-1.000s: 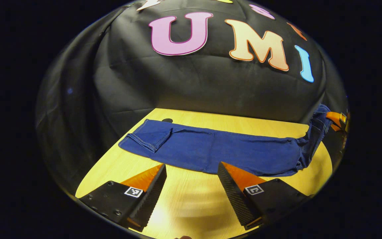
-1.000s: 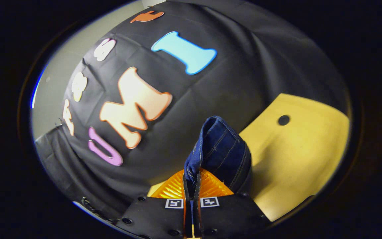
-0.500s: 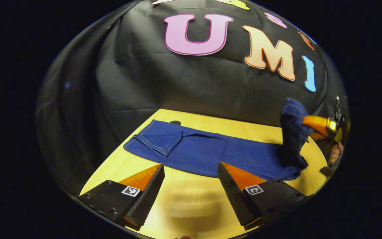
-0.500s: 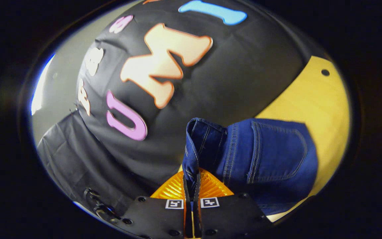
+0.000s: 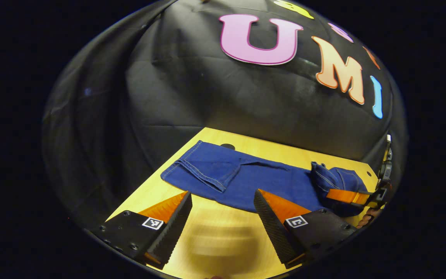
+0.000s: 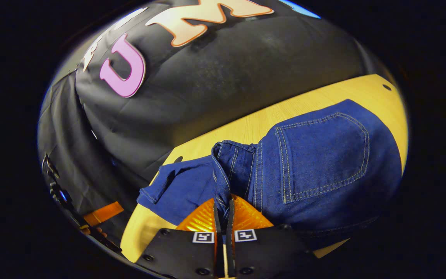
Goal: Grasp the waist and the cuffs of the jeans and fold them to make the two legs overlap; first hold the waist and fold one-third of the jeans toward the cuffs, then hold the cuffs and fold the remaining one-third in the same direction to finish folding.
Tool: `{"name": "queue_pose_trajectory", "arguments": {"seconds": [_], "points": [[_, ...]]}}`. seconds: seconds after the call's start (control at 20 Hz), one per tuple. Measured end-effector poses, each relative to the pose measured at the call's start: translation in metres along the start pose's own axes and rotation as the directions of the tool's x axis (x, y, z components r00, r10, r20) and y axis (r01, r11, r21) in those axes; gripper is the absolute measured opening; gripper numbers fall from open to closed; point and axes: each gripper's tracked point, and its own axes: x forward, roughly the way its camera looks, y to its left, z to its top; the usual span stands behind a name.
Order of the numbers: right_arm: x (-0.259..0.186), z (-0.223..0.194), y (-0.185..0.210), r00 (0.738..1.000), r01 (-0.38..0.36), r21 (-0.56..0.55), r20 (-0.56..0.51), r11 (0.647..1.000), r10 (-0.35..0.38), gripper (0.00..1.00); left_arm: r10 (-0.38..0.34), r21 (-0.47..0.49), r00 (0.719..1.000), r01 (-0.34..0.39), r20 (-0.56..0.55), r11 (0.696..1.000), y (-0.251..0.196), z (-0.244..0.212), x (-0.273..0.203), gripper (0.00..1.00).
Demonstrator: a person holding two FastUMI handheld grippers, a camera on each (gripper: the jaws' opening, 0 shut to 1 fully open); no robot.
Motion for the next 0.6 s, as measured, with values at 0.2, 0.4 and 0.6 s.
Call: {"name": "queue_pose_trajectory", "arguments": {"seconds": [0.2, 0.4, 0.6], "points": [[-0.021, 0.008, 0.026, 0.998, -0.06, 0.034, 0.005, 0.998, 0.06, 0.73, 0.046, 0.006, 0.999, -0.046, 0.005, 0.999, 0.033, 0.004, 0.025, 0.98], [-0.044, 0.037, 0.027, 0.997, -0.056, 0.074, 0.058, 0.996, 0.052, 0.97, 0.058, 0.016, 0.998, -0.058, 0.01, 0.998, 0.062, 0.011, 0.057, 0.98], [-0.083, 0.079, -0.012, 0.989, 0.027, 0.096, 0.139, 0.995, -0.04, 0.97, 0.055, -0.015, 0.998, -0.055, 0.008, 0.998, 0.088, 0.017, 0.092, 0.98]]}}
